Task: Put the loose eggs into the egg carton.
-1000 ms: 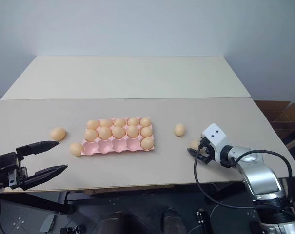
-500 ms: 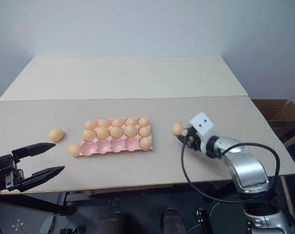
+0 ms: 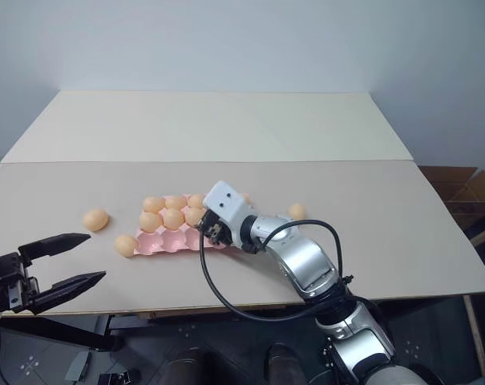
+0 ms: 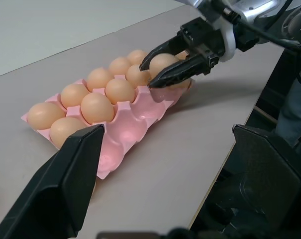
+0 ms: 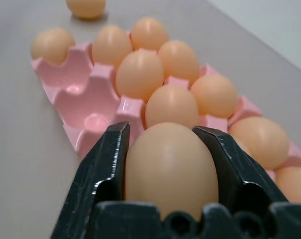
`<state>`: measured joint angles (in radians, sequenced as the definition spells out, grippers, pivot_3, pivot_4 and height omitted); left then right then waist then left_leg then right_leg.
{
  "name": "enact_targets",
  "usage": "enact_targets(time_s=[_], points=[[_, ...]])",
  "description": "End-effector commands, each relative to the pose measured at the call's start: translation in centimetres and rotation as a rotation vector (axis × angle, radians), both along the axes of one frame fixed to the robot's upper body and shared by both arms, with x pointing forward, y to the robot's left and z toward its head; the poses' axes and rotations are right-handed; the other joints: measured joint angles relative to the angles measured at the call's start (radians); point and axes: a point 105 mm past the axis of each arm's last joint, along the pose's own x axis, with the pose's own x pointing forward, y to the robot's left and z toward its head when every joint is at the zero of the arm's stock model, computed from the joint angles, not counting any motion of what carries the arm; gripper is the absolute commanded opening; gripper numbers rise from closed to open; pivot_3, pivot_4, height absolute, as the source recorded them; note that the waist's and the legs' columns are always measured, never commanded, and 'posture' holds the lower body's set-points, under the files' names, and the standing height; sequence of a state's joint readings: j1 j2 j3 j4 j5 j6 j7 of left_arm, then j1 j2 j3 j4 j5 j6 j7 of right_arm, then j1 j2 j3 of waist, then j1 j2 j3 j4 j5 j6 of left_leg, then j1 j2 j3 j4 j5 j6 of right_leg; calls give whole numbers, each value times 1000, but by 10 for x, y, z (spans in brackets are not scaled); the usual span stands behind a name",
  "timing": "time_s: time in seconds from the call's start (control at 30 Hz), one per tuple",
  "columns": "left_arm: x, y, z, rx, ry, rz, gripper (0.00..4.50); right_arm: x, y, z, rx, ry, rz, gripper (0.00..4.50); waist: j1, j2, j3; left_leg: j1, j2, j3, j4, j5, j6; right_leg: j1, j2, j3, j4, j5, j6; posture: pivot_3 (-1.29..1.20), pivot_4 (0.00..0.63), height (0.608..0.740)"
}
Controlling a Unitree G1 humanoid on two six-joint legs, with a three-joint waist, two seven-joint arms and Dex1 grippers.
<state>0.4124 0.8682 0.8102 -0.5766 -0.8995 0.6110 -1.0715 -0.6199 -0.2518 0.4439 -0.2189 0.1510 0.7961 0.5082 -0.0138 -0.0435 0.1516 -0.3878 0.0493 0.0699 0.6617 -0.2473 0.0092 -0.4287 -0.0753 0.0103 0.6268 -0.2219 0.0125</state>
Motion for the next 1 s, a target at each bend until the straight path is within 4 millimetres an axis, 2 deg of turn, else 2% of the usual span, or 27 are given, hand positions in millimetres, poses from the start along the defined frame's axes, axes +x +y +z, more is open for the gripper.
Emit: enact_targets(time_s=[0.03,0.13,0.23,0.3,0.43,0.57,0.8,0.9,1.0], points=[[-4,0,8,31,-49,9,4500,0,1,14,28,-64,7,3474,-2,0,0,0,0,0,0,0,0,0,0,0,0,0,0,0,150,740],[-4,1,8,30,-47,10,4500,-1,0,24,61,-92,4,4486,-2,0,0,1,1,-1,0,0,0,0,1,-1,2,0,0,0,150,740],[-3,1,8,31,-48,8,4500,-2,-8,43,109,-130,-6,4486,-2,0,0,1,2,-1,0,0,0,-1,2,-1,3,0,0,0,150,740],[-2,2,9,34,-49,8,4500,-4,-21,56,143,-147,-20,4486,-2,0,0,1,2,-1,0,0,0,-1,2,-1,3,0,0,0,150,740],[-1,12,7,37,-39,43,4500,-19,-74,68,140,-204,-15,4486,12,0,0,0,0,-2,0,0,0,0,0,-2,0,0,1,0,150,740],[-2,31,2,9,-30,123,4500,-33,-127,65,101,-208,-20,4486,13,0,0,0,0,0,0,-1,0,2,-1,-1,-3,-2,0,0,150,740],[-10,52,-8,7,8,178,4500,-58,-188,42,40,-134,-18,4486,1,0,0,3,1,-2,0,-1,1,4,2,-2,-1,-8,2,0,150,740],[-11,54,-9,8,13,181,4500,-59,-200,36,27,-110,-35,4486,0,0,0,5,1,-1,0,-1,1,4,1,-1,0,-9,3,0,150,740],[-10,53,-9,10,11,178,4500,-54,-202,30,11,-107,-61,4486,0,0,0,7,1,0,0,-1,0,4,0,1,0,-7,2,0,150,740]])
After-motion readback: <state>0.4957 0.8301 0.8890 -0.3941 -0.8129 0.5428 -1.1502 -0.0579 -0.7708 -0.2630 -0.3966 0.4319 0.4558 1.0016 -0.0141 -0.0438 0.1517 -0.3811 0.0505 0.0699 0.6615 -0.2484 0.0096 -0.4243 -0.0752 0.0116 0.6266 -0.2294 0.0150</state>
